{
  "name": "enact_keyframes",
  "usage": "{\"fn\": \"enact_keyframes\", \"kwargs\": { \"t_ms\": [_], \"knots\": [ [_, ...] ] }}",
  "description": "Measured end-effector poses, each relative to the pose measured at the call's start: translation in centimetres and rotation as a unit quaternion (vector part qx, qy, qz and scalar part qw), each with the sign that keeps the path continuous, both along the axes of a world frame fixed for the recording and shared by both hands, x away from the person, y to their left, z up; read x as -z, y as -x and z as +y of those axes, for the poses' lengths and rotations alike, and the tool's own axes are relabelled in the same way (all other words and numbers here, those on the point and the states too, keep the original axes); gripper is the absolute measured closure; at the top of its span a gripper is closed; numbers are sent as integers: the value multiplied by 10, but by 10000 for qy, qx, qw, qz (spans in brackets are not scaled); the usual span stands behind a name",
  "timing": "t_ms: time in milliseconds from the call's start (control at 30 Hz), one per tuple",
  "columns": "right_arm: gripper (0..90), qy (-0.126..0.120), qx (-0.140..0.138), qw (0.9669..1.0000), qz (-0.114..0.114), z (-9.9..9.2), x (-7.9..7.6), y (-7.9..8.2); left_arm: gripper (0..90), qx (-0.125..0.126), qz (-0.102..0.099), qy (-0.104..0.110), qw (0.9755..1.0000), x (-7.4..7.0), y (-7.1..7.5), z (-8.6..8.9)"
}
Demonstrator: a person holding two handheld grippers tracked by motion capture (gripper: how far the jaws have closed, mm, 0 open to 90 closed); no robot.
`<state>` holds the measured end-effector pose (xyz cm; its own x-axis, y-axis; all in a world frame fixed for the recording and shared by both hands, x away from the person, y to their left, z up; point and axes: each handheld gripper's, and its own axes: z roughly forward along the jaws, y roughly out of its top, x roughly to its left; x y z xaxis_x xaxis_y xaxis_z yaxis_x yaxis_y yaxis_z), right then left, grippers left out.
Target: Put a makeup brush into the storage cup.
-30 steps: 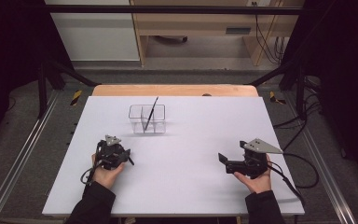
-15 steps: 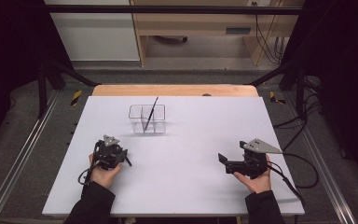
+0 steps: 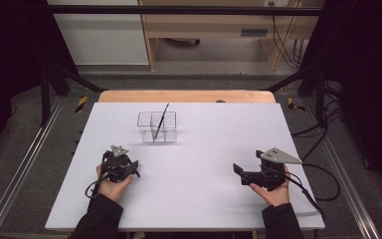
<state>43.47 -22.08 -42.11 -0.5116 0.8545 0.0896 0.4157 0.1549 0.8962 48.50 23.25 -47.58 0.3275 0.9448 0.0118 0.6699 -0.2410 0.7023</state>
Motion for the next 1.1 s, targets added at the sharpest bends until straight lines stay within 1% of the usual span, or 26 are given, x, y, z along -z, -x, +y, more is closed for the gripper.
{"fn": "enact_keyframes", "kwargs": {
  "t_ms": [167, 367, 633, 767, 900, 1100],
  "knots": [
    [44, 26, -3, 10000, 10, 0, 1, 0, 646, 51, 105, -21, 9999, -3, 1, 3],
    [44, 10, -2, 10000, 5, 0, 0, 0, 710, 121, 164, -71, 9998, -4, 1, 6],
    [43, 35, -11, 10000, 11, 1, 1, 0, 761, 203, 272, 31, 9994, -6, 2, 13],
    [43, 32, -9, 10000, 2, 0, 1, 0, 780, 187, 288, 29, 9994, -7, 2, 15],
    [43, 32, -16, 10000, 14, 1, 1, 0, 799, 169, 289, -21, 9994, -7, 3, 16],
    [43, 43, -20, 10000, 25, 1, 1, 0, 813, 212, 334, -19, 9992, -8, 3, 21]
  ]
}}
